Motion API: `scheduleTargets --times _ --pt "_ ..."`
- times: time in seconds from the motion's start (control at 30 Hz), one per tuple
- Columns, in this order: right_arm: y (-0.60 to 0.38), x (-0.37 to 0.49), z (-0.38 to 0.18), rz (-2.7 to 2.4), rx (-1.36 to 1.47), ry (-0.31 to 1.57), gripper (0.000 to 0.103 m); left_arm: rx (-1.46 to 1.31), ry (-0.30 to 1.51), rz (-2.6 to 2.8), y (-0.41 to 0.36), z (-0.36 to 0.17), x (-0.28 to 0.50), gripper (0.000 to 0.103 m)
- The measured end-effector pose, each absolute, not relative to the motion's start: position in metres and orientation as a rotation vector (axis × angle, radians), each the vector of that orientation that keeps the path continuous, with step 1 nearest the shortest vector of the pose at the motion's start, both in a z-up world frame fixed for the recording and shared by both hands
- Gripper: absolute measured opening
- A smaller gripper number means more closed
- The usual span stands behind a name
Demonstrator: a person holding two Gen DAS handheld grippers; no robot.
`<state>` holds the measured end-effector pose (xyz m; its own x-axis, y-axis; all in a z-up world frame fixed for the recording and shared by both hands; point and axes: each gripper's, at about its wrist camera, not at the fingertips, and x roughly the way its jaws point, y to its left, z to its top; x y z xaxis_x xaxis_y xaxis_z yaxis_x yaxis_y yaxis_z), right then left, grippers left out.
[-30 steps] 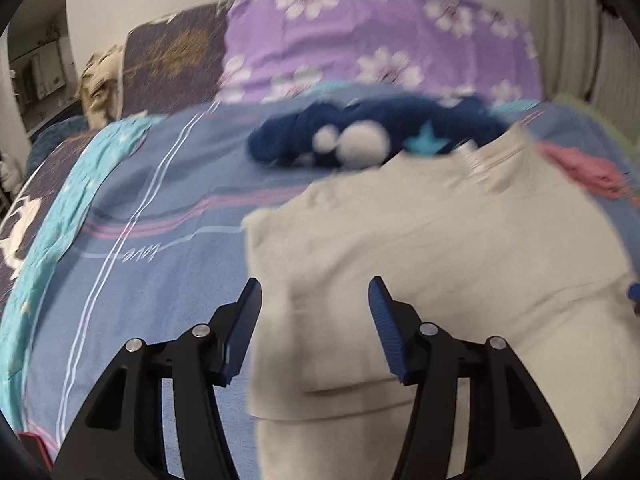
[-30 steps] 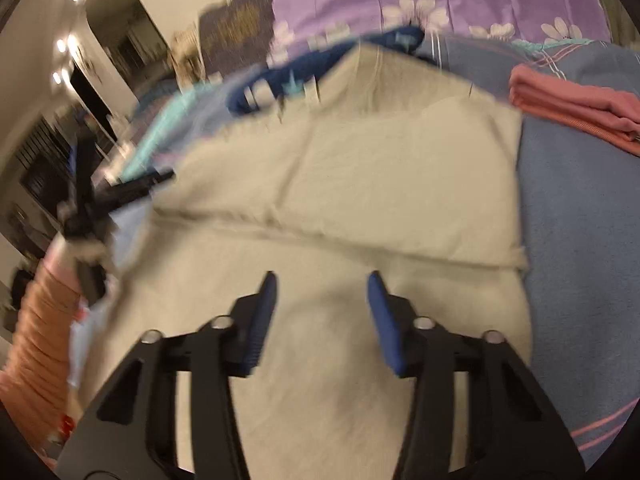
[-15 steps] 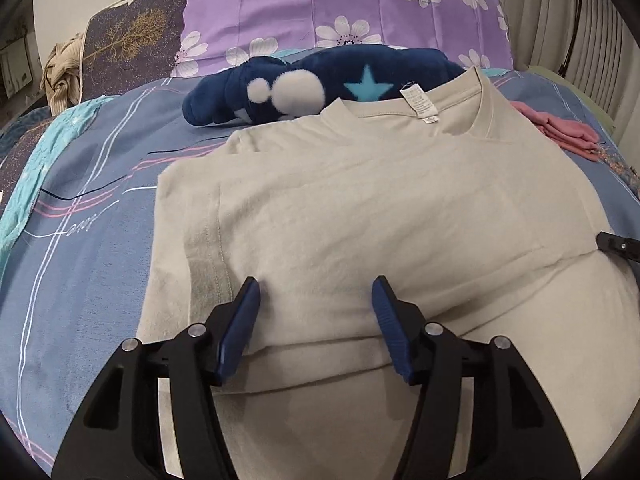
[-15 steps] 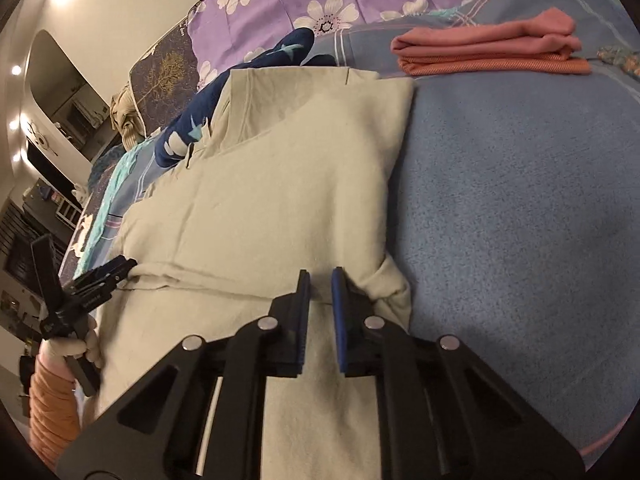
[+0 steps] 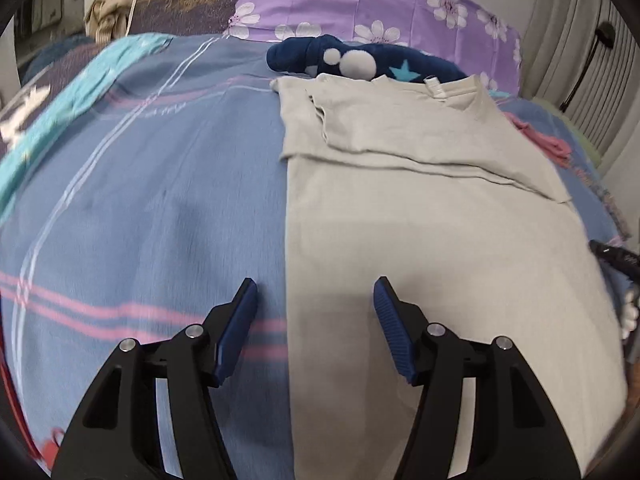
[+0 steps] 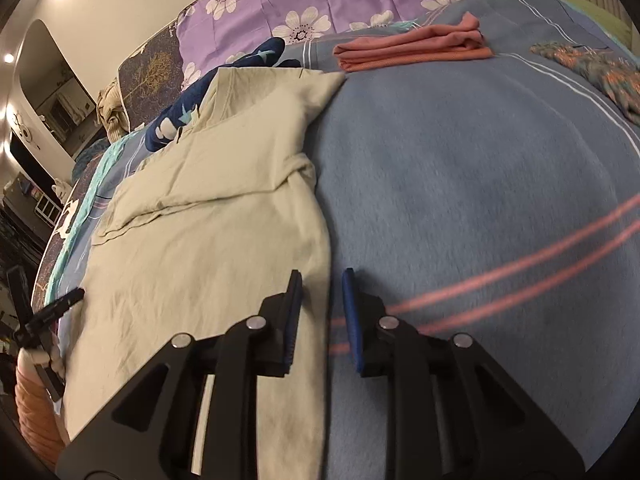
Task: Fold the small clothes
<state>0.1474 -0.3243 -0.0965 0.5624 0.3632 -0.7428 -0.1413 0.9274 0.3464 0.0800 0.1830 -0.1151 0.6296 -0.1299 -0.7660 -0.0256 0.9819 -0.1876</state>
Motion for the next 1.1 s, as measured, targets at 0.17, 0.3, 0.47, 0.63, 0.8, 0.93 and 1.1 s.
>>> scheduleTargets --times 0.17,0.3,0.47,0.63,0.8,0.93,1.1 --pt "-0.328 0.116 -0.098 0.329 0.282 0.922 0.029 -0.219 0.897 -0.133 0.183 -0.120 0.040 0.061" --pt "-0.341 0.089 -0.101 0.366 0.352 0.930 0.029 -0.215 0.896 -0.177 0.176 -0.123 0.009 0.061" --pt "-0.358 0.043 -0.105 0.430 0.422 0.950 0.029 -0.245 0.891 -0.278 0.177 -0.124 -0.033 0.061" --pt "-0.369 -0.006 -0.106 0.508 0.462 0.988 0.029 -0.342 0.876 -0.383 0.183 -0.126 -0.071 0.061" --pt "-0.373 -0.035 -0.107 0.598 0.539 1.048 0.033 -0.382 0.873 -0.474 0.175 -0.127 -0.090 0.061" --pt "-0.361 -0.025 -0.108 0.652 0.543 1.036 0.042 -0.476 0.829 -0.537 0.172 -0.135 -0.061 0.061" --pt "-0.340 -0.009 -0.108 0.653 0.542 1.036 0.039 -0.464 0.846 -0.504 0.167 -0.132 -0.049 0.048"
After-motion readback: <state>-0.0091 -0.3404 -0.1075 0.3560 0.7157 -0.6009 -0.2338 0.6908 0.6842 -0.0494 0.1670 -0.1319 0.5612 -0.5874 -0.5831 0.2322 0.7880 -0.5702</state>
